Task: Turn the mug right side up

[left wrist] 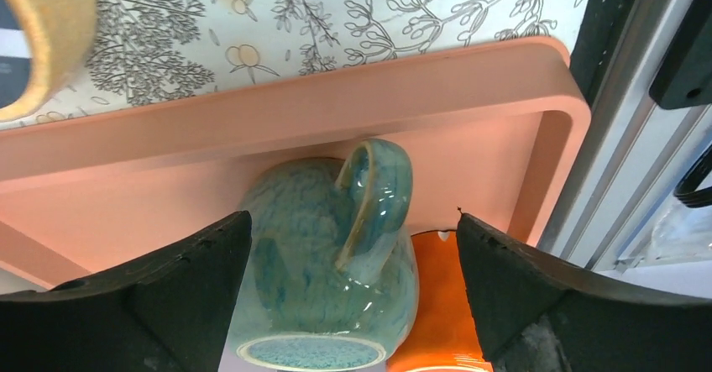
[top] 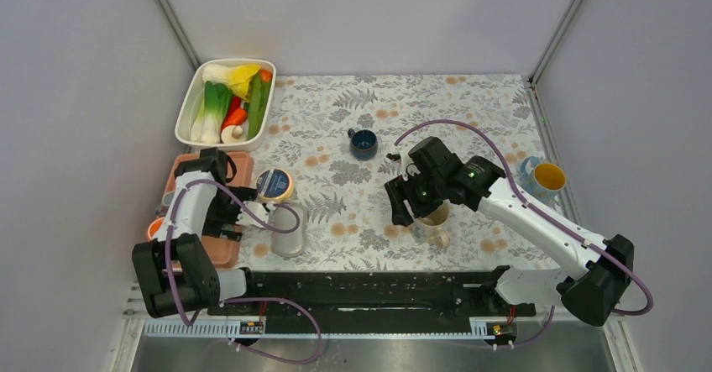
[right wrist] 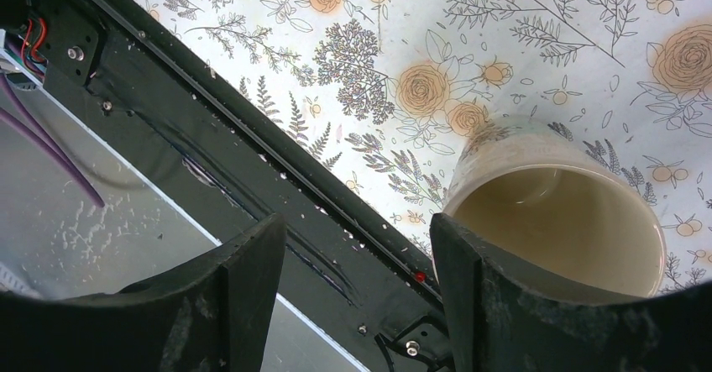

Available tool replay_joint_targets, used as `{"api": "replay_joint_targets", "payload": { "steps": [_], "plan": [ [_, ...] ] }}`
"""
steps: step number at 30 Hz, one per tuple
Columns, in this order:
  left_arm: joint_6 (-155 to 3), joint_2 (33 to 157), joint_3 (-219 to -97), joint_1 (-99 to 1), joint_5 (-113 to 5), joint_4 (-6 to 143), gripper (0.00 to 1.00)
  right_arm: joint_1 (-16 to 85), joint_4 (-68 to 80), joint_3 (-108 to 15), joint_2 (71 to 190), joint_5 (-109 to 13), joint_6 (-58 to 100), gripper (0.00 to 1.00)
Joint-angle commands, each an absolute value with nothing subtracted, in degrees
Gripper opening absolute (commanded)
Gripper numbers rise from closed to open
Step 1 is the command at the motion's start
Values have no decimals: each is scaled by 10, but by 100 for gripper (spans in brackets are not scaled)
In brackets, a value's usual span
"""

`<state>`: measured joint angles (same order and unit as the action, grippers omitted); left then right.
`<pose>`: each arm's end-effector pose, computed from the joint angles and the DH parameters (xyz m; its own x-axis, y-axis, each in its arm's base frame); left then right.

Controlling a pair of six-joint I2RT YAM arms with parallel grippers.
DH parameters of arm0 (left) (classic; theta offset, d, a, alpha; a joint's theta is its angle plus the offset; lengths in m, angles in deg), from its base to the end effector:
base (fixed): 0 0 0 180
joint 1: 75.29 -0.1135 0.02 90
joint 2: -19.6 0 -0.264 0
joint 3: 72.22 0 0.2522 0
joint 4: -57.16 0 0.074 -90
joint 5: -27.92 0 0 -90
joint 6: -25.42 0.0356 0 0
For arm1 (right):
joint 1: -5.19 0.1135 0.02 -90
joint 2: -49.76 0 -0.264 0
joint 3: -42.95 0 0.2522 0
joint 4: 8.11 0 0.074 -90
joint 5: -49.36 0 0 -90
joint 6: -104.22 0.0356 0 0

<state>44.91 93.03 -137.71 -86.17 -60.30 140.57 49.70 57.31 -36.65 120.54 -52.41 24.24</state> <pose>0.1887 0.0351 0.2221 0.1490 0.9881 -0.0371 0.9887 -0.1496 -0.0118 0.1677 0.1750 0.3106 -0.7196 -0.4686 -0.5125 -0.6511 0.7118 0.2635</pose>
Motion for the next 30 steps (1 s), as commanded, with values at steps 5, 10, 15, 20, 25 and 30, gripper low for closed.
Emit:
{"api": "replay_joint_targets", "payload": {
  "steps": [5, 10, 15, 20, 25, 30],
  "plan": [
    [510, 920, -1343, -859, -651, 1307, 75, 498, 548, -368, 1192, -555, 233, 73],
    [500, 945, -1375, -859, -630, 1329, 31, 498, 546, -372, 1191, -558, 236, 73],
    [473, 955, -1417, -856, -571, 1371, 0, 498, 545, -373, 1186, -558, 235, 73],
    [394, 965, -1493, -848, -478, 1400, 0, 498, 530, -377, 1179, -560, 236, 73],
    [286, 983, -1565, -848, -369, 1407, 0, 498, 492, -371, 1173, -551, 250, 73],
    [106, 989, -1618, -848, -256, 1355, 0, 503, 399, -371, 1190, -548, 280, 72]
  ]
}}
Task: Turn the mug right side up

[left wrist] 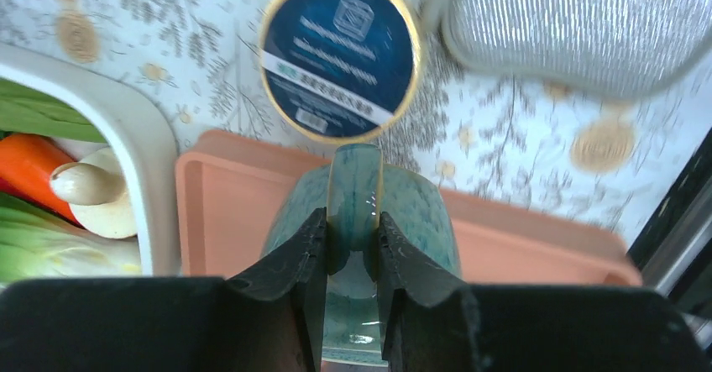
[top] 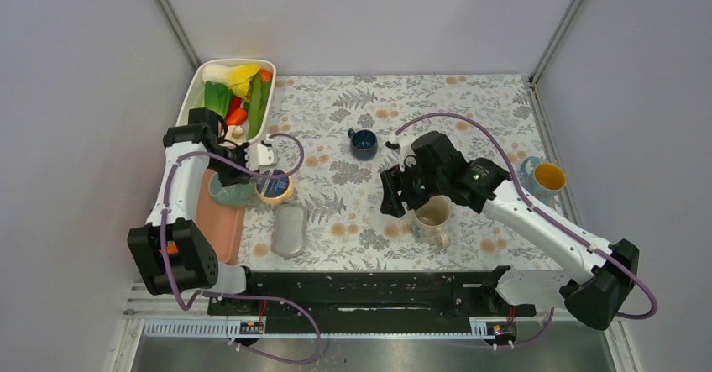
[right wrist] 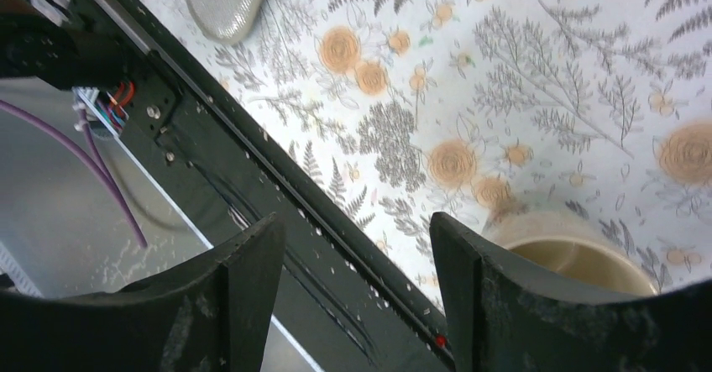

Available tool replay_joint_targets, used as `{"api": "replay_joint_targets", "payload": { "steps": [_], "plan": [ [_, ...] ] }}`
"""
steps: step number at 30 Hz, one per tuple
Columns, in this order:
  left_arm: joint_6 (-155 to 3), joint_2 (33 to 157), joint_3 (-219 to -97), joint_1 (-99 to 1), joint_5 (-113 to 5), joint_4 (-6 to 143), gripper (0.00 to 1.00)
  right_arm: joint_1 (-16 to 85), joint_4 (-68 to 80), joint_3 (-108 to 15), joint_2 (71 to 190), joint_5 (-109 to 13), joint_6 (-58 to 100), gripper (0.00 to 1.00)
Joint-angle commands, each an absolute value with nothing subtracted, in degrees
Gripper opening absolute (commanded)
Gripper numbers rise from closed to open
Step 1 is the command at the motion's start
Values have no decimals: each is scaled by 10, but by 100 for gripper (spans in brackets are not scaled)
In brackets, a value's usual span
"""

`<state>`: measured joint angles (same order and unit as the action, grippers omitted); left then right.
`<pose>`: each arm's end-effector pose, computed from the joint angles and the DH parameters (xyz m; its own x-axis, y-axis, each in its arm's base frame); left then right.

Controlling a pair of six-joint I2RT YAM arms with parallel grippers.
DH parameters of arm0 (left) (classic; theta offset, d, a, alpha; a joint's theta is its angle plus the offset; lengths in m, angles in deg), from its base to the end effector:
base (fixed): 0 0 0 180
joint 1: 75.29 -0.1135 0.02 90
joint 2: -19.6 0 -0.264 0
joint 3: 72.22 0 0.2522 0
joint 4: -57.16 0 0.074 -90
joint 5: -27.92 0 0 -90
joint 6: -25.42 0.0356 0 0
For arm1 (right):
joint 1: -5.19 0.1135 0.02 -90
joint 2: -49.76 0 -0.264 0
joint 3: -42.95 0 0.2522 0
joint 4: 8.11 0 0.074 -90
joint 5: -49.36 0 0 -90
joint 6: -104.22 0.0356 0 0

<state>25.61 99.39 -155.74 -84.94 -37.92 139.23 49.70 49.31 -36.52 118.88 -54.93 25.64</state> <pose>0.2453 0.0269 0.2854 -0.0682 0.9139 -0.4002 0.9657 0.1611 0.2034 0.1706 0.1801 0.3260 -0.6701 -0.3896 -0.6318 -0.6800 0.6635 0.3120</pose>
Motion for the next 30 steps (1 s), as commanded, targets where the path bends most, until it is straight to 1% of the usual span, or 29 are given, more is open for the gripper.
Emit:
{"api": "replay_joint_targets", "payload": {
  "steps": [1, 5, 10, 15, 18, 20, 23, 25, 27, 30],
  "plan": [
    [76, 989, -1628, -848, -241, 1349, 0, 509, 383, -377, 1198, -545, 281, 72],
    [-39, 992, -1665, -848, -190, 1330, 0, 528, 313, -401, 1244, -559, 283, 72],
    [-150, 996, -1691, -840, -75, 1304, 0, 528, 225, -408, 1296, -587, 304, 73],
    [-260, 988, -1710, -808, -35, 1250, 0, 525, 154, -415, 1329, -590, 339, 74],
    [-288, 975, -1715, -789, -5, 1229, 0, 509, 92, -394, 1333, -605, 354, 76],
    [-303, 970, -1721, -778, 22, 1225, 0, 489, 16, -362, 1334, -644, 379, 76],
    [-342, 960, -1723, -758, 17, 1202, 0, 468, -66, -325, 1339, -674, 423, 77],
    [-395, 948, -1710, -742, 1, 1154, 0, 472, -96, -313, 1336, -686, 410, 79],
    [-430, 942, -1699, -735, -4, 1111, 0, 478, -157, -287, 1328, -715, 404, 84],
    [-467, 944, -1702, -728, 8, 1093, 0, 481, -247, -254, 1324, -738, 420, 91]
  ]
}}
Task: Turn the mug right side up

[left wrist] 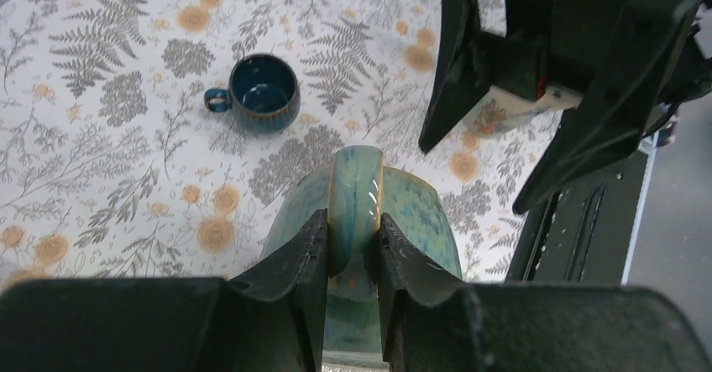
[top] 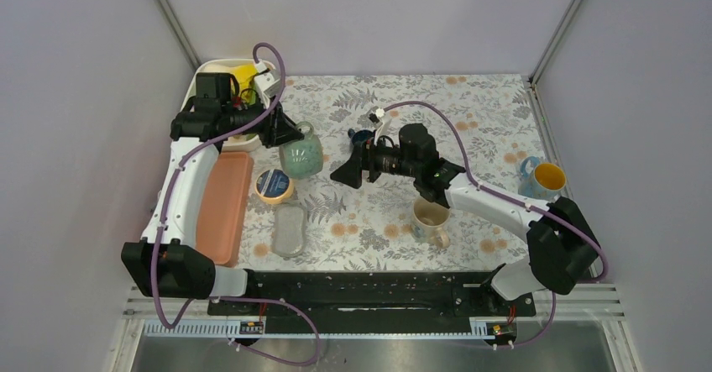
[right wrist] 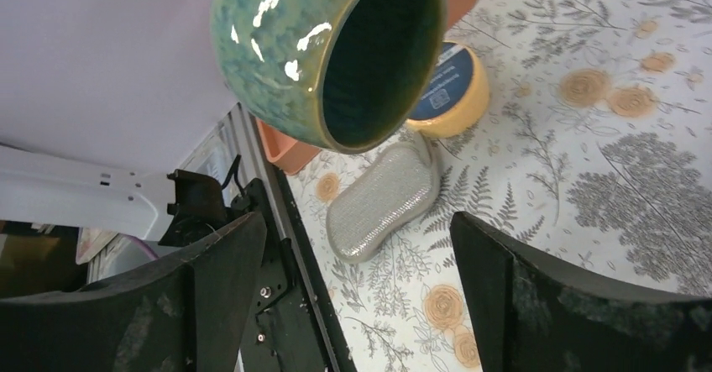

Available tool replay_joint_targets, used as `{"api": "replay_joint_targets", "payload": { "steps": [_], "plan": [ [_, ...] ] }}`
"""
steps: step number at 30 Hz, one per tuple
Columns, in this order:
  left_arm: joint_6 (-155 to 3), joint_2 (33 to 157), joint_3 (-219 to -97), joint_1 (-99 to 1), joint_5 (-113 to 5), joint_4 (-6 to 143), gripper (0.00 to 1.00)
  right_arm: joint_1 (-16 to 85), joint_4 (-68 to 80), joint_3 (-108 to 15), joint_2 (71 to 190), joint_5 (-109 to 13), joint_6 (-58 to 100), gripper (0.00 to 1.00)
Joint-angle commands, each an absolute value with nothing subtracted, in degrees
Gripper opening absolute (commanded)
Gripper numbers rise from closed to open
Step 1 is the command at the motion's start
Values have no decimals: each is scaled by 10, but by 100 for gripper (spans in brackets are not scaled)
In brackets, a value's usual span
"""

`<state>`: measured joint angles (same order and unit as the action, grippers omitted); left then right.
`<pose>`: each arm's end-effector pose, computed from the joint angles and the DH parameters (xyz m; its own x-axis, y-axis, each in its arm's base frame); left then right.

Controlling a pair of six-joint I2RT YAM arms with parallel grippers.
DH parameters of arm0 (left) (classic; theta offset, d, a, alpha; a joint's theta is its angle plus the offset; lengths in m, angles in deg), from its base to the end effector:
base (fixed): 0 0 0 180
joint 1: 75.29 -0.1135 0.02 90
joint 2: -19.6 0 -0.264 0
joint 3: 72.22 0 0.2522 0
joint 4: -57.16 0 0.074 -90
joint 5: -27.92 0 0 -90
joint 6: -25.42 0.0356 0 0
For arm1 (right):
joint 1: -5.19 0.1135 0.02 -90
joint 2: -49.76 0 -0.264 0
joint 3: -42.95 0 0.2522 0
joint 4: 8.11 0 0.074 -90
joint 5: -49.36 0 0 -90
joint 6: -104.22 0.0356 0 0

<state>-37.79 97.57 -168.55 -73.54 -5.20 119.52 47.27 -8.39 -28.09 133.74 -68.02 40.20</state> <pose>0.2705 -0.0381 0.3862 -0.3409 0.2568 -0.9044 0.8654 0.4615 -0.1951 0.2422 0.2408 0.2964 -0.5528 0.0249 -0.8329 -0.7631 0.3865 0.5180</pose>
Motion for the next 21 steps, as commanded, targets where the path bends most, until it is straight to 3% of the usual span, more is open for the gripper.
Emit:
{"api": "replay_joint_targets", "payload": {
  "steps": [1, 15, 18, 21],
  "plan": [
    [-476, 944, -1704, -725, 12, 1090, 0, 482, -259, -254, 1327, -739, 422, 91],
    [-533, 937, -1686, -700, 55, 1052, 0, 508, -285, -305, 1374, -756, 379, 86],
    [-576, 939, -1665, -695, 63, 1015, 0, 522, -310, -322, 1389, -787, 373, 73],
    [-640, 940, -1642, -695, 64, 937, 0, 543, -314, -333, 1399, -801, 347, 46]
  ]
}}
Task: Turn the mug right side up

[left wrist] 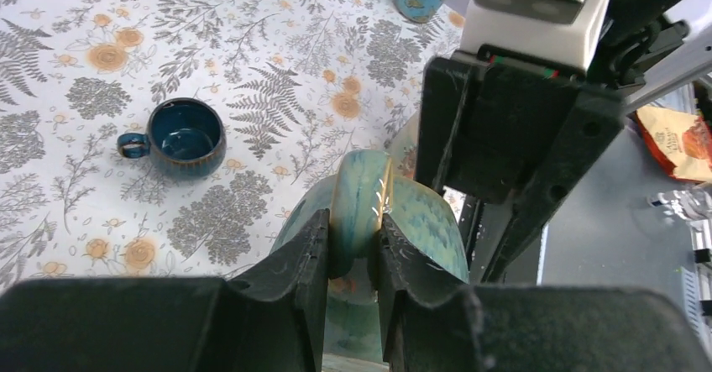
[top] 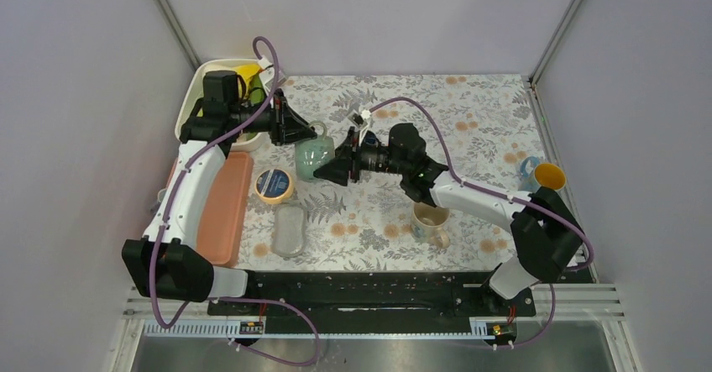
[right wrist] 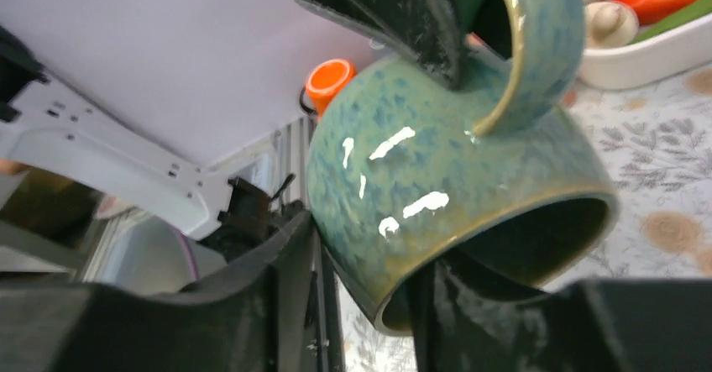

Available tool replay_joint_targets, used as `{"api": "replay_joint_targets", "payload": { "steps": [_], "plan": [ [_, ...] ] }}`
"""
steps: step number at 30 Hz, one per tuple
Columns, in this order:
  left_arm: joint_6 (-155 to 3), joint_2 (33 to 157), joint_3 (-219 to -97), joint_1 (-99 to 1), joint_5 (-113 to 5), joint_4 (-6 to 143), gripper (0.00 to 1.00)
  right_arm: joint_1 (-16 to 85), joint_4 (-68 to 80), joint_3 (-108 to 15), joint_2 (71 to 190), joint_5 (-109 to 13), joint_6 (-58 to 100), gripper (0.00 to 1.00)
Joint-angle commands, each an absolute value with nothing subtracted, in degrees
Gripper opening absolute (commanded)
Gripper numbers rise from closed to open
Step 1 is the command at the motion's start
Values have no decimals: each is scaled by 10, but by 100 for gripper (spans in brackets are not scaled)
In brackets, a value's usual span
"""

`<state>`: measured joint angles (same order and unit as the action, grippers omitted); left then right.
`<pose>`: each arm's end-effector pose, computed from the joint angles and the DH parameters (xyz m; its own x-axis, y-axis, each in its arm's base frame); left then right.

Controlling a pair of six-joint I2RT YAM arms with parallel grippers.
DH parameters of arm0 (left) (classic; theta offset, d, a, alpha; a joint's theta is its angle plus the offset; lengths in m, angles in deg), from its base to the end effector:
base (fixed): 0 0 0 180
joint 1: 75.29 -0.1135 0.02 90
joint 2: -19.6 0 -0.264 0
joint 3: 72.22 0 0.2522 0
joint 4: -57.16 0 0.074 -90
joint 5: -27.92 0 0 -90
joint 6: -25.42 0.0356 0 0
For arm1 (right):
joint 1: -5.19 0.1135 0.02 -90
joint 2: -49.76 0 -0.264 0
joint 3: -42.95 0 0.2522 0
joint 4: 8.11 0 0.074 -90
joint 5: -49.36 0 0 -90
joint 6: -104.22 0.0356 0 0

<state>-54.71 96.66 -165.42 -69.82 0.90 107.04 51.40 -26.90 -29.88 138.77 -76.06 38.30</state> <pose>0.2738 -0.0581 0.3908 -0.4109 0.1176 -0.9041 0.8640 0.3669 -0.3449 0.2346 0.2746 0.3119 -0.3747 0.0896 -0.9228 -0.9157 0.1199 0.3835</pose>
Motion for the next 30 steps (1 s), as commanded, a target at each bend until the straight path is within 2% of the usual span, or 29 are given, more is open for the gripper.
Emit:
{"api": "replay_joint_targets", "payload": {
  "steps": [1, 3, 5, 6, 9, 10, 12, 17, 20, 27, 30],
  "plan": [
    [-644, 940, -1639, -696, 60, 930, 0, 547, -307, -331, 1398, -796, 335, 34],
    [-644, 939, -1634, -697, 48, 929, 0, 548, -275, -319, 1386, -757, 304, 2],
    [-625, 939, -1629, -701, 27, 948, 0, 553, -205, -312, 1359, -702, 238, 0],
    [-600, 941, -1630, -705, 16, 973, 3, 559, -149, -317, 1346, -674, 171, 0],
    [-495, 951, -1650, -712, -43, 1073, 51, 594, 79, -364, 1326, -538, -7, 0],
    [-466, 954, -1662, -713, -65, 1099, 60, 607, 139, -382, 1330, -497, -55, 0],
    [-428, 960, -1688, -713, -99, 1138, 71, 629, 225, -413, 1344, -434, -141, 0],
    [-420, 955, -1747, -703, -137, 1151, 79, 686, 324, -454, 1381, -298, -295, 0],
    [-388, 948, -1747, -634, -203, 1164, 82, 719, 353, -479, 1411, -246, -366, 0],
    [-345, 965, -1672, -471, -372, 1147, 89, 747, 433, -546, 1473, -183, -404, 0],
    [-361, 965, -1637, -444, -421, 1115, 90, 756, 429, -558, 1482, -163, -388, 0]
  ]
}}
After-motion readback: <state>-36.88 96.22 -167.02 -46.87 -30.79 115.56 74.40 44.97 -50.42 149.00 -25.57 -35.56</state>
